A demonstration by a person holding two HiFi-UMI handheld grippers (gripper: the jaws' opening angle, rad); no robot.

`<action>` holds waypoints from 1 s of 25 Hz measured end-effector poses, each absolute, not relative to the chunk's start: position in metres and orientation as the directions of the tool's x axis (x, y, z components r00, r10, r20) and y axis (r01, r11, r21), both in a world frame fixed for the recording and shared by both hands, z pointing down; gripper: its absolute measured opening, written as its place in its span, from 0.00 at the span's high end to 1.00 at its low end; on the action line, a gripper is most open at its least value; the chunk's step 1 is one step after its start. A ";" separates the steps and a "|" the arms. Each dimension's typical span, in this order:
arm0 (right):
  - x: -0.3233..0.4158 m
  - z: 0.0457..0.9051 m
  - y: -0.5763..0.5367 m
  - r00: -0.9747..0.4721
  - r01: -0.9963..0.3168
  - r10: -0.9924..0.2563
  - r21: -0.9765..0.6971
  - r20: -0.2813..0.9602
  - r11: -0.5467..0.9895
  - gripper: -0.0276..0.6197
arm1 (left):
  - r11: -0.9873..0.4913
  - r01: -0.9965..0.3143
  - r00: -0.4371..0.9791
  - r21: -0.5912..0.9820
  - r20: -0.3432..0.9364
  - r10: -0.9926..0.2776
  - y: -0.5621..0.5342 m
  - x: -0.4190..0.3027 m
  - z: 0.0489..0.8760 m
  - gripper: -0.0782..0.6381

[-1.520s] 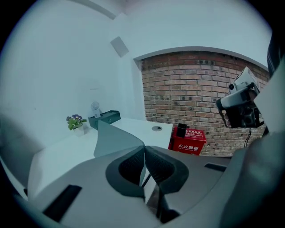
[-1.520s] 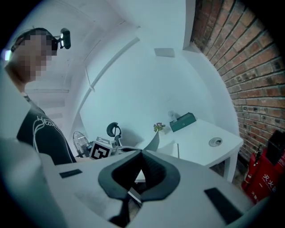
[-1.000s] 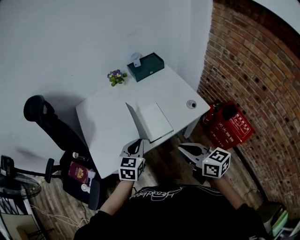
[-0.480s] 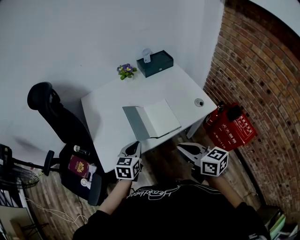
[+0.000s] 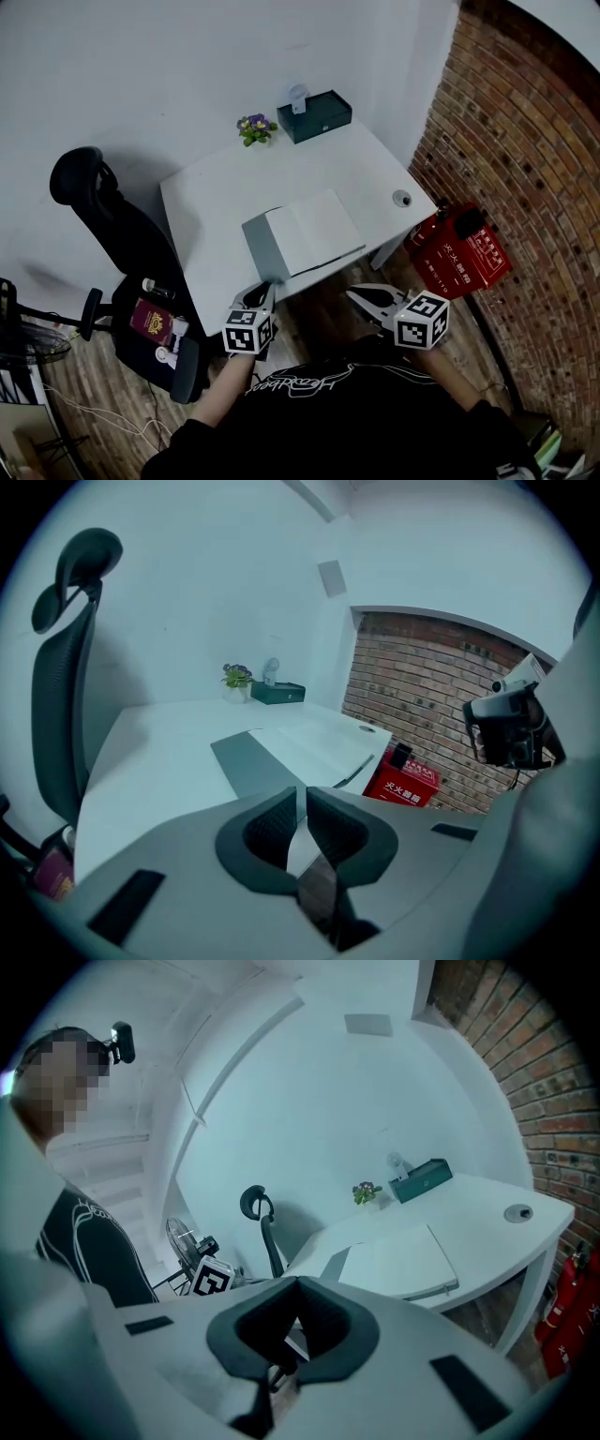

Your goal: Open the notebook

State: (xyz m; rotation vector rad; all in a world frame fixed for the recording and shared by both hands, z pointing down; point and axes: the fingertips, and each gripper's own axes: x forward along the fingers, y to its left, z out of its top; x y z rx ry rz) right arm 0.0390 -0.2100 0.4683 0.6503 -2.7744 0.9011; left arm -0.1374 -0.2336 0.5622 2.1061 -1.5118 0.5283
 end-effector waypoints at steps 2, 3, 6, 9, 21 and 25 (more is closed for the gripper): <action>0.037 0.472 -0.211 -0.896 -0.444 -0.348 -0.526 0.277 0.725 0.96 | -0.264 -0.950 0.311 0.166 0.573 -0.758 -0.231 -0.140 0.564 0.84; 0.036 0.473 -0.212 -0.897 -0.442 -0.346 -0.527 0.275 0.726 0.96 | -0.263 -0.950 0.310 0.166 0.573 -0.759 -0.229 -0.142 0.565 0.84; 0.030 0.474 -0.216 -0.902 -0.431 -0.338 -0.532 0.267 0.729 0.96 | -0.263 -0.948 0.317 0.178 0.566 -0.761 -0.225 -0.147 0.563 0.84; 0.022 0.472 -0.217 -0.911 -0.412 -0.322 -0.530 0.258 0.741 0.96 | -0.286 -0.935 0.354 0.210 0.556 -0.752 -0.220 -0.147 0.557 0.68; -0.002 0.446 -0.210 -0.943 -0.330 -0.262 -0.470 0.206 0.818 0.96 | -0.435 -0.860 0.509 0.266 0.400 -0.763 -0.200 -0.125 0.481 0.63; -0.010 0.432 -0.203 -0.955 -0.294 -0.236 -0.444 0.182 0.846 0.96 | -0.483 -0.828 0.555 0.286 0.282 -0.783 -0.191 -0.120 0.437 0.76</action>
